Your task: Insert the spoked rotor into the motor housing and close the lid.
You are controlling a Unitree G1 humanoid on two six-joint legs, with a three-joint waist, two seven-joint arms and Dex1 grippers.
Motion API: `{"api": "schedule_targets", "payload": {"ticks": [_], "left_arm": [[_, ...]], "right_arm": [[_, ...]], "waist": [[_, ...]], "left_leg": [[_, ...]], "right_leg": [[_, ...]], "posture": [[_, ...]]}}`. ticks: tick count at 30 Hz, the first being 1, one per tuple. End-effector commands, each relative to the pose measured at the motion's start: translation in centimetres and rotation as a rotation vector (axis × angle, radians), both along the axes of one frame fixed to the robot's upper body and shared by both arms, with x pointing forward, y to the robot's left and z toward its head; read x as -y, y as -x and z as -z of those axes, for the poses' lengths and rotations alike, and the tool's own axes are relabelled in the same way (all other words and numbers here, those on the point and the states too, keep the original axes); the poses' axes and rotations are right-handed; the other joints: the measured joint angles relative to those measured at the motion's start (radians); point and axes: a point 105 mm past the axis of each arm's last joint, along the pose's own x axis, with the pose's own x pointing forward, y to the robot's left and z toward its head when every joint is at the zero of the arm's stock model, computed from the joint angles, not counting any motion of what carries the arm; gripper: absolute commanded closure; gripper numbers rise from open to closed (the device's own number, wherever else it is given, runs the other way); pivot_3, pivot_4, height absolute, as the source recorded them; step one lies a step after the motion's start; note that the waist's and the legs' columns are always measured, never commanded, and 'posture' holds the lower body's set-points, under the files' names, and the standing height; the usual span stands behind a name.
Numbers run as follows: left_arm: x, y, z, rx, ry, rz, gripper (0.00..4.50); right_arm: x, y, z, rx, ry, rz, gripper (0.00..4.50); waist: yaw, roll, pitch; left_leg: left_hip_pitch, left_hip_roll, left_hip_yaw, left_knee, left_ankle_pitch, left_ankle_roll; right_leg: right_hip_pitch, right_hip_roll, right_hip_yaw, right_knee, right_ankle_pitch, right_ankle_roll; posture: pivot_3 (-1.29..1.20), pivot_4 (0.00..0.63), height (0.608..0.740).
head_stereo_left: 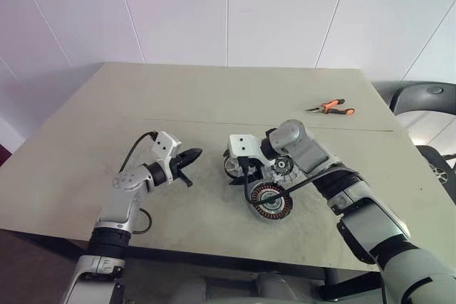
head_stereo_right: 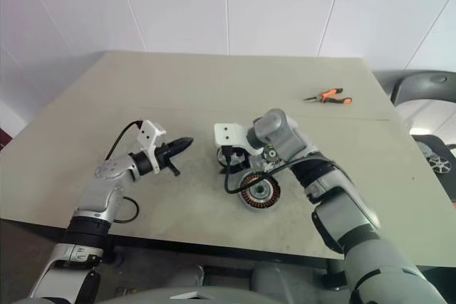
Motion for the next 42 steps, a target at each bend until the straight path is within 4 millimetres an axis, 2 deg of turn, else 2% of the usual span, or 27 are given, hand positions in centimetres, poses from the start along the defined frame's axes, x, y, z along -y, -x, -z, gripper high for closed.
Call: {"api": "schedule_targets", "payload": {"ticks": [1, 6, 9, 13, 14, 23, 27, 30, 32, 36, 42], "left_arm": [[-0.1, -0.3, -1.4, 0.058, 0.017, -0.005, 4.50], [-0.1, -0.3, -1.4, 0.060, 0.017, -0.008, 4.50], [-0.1, -0.3, -1.4, 0.061, 0.016, -0.010, 4.50], [-0.2, -0.3, -1.4, 0.062, 0.010, -0.015, 4.50], [-0.2, -0.3, -1.3, 0.062, 0.010, -0.016, 4.50], [-0.1, -0.4, -1.3, 0.065, 0.006, -0.019, 4.50], [-0.2, -0.4, -1.3, 0.067, 0.002, -0.023, 4.50], [-0.4, -0.5, -1.4, 0.074, -0.001, -0.031, 4.50], [-0.8, -0.7, -1.6, 0.082, -0.006, -0.052, 4.50], [-1.1, -0.6, -1.5, 0.084, -0.002, -0.067, 4.50], [-1.0, -0.6, -1.4, 0.083, -0.001, -0.069, 4.50]], "right_arm": [[-0.1, -0.7, -0.7, 0.073, 0.035, -0.023, 0.02], [0.2, -0.7, -0.2, 0.092, 0.075, -0.031, 0.02], [0.5, -1.0, 0.2, 0.114, 0.106, -0.022, 0.57], [1.1, -1.2, 0.8, 0.150, 0.153, -0.035, 1.91], [1.1, -1.1, 0.8, 0.147, 0.151, -0.039, 2.01], [0.6, -1.3, 0.8, 0.150, 0.111, -0.038, 2.06], [-0.4, -1.5, -0.1, 0.159, 0.016, -0.032, 2.06], [-1.9, -1.5, -2.2, 0.100, -0.159, 0.003, 2.06], [-2.2, -1.4, -3.7, 0.024, -0.290, 0.039, 2.06], [-1.2, -1.2, -4.5, -0.083, -0.404, 0.098, 2.06], [1.2, -1.9, -2.1, -0.028, -0.278, 0.197, 2.06]], "waist": [[0.000, 0.000, 0.000], [-0.001, 0.000, 0.000], [-0.001, 0.000, 0.000], [-0.001, 0.000, 0.000], [-0.001, 0.000, 0.000], [-0.004, 0.000, 0.000], [-0.006, 0.000, 0.000], [-0.017, 0.000, 0.000], [-0.025, 0.000, 0.000], [-0.024, 0.000, 0.000], [-0.024, 0.000, 0.000]], "left_leg": [[0.000, 0.000, 0.000, 0.000, 0.000, 0.000], [0.000, 0.000, 0.000, 0.000, 0.000, 0.000], [0.000, 0.000, 0.000, 0.000, 0.000, 0.000], [0.000, 0.000, 0.000, 0.000, 0.000, 0.000], [0.001, 0.000, 0.000, 0.000, 0.000, 0.000], [0.004, 0.000, 0.000, 0.000, 0.000, 0.000], [0.005, 0.000, 0.000, 0.000, 0.000, 0.000], [0.005, 0.001, 0.000, 0.000, 0.000, -0.001], [0.004, 0.001, -0.003, 0.000, 0.000, -0.001], [0.001, 0.000, -0.005, 0.000, 0.000, -0.001], [0.001, -0.001, -0.004, 0.000, 0.000, -0.001]], "right_leg": [[0.000, 0.000, 0.000, 0.000, 0.000, 0.000], [0.000, 0.000, 0.000, 0.000, 0.000, 0.000], [0.000, 0.000, 0.000, 0.000, 0.000, 0.000], [0.000, 0.000, 0.000, 0.000, 0.000, 0.000], [0.000, 0.000, 0.000, 0.000, 0.000, 0.000], [0.004, 0.001, 0.000, 0.001, 0.000, 0.000], [0.004, 0.001, 0.000, 0.002, 0.000, -0.001], [0.003, 0.001, 0.000, 0.003, 0.000, -0.001], [0.003, 0.001, 0.000, 0.003, 0.000, -0.001], [0.000, 0.000, 0.000, 0.002, 0.000, -0.001], [0.000, 0.000, 0.000, 0.001, 0.000, -0.001]], "posture": [[0.00, 0.000, 0.740], [0.00, 0.000, 0.740], [0.00, 0.000, 0.740], [0.00, 0.000, 0.740], [0.00, 0.000, 0.740], [0.00, 0.000, 0.740], [0.00, 0.000, 0.740], [0.00, 0.000, 0.740], [0.00, 0.000, 0.740], [0.00, 0.000, 0.740], [0.00, 0.000, 0.740]]}}
